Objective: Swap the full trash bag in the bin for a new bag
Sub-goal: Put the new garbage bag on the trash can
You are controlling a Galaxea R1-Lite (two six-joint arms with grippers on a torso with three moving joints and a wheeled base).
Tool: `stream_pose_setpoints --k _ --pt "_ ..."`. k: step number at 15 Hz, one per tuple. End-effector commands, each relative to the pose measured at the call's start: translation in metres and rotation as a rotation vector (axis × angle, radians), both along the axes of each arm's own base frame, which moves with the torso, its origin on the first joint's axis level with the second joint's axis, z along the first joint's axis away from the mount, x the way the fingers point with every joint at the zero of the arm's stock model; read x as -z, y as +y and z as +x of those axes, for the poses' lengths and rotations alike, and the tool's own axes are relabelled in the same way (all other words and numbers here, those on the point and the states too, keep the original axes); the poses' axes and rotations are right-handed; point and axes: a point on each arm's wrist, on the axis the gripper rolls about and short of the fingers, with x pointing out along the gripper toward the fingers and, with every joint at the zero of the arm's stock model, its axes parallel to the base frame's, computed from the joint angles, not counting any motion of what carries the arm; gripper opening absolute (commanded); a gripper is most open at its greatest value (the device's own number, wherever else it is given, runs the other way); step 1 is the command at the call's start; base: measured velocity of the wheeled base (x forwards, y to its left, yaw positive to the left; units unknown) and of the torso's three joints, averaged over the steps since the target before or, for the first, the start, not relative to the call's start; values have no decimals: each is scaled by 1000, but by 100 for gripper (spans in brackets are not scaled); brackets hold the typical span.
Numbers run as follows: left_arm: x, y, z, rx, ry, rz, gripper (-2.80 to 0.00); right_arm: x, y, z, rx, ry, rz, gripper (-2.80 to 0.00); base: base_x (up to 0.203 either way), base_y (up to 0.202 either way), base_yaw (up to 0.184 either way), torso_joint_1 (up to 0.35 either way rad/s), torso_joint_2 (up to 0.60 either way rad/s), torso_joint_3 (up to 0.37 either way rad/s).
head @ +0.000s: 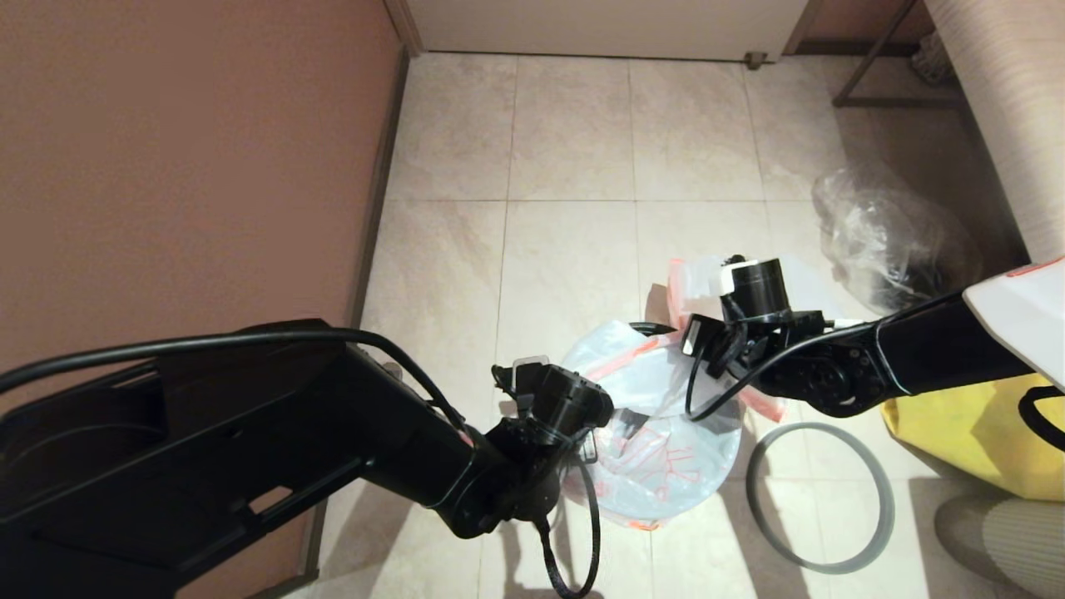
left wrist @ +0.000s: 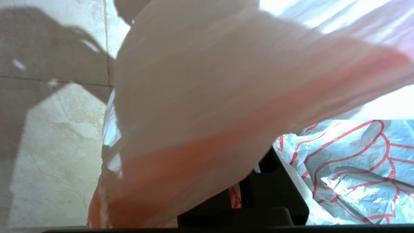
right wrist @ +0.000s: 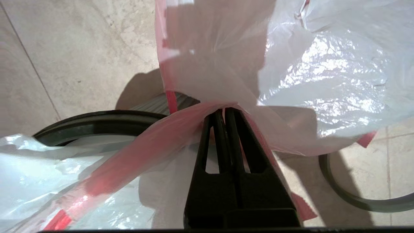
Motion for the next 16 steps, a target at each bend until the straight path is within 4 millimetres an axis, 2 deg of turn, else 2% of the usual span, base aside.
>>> stream_pose_setpoints --k 1,5,10,13,16 --pt "4 -1 -2 5 9 4 -280 -8 1 -5 -17 2 26 -280 0 0 0 0 0 0" --pt "6 -2 -3 13 14 9 -280 -15 -1 -8 -16 -9 34 -280 0 0 0 0 0 0" --pt "12 -3 -3 21 25 20 -280 -26 -8 -37 -22 61 78 -280 0 0 0 0 0 0" --pt "15 -4 -2 23 30 25 -280 -13 -6 -62 -82 147 103 -280 0 0 0 0 0 0" --pt "13 -7 -6 41 31 18 -280 -14 1 -61 -164 164 148 -280 0 0 0 0 0 0"
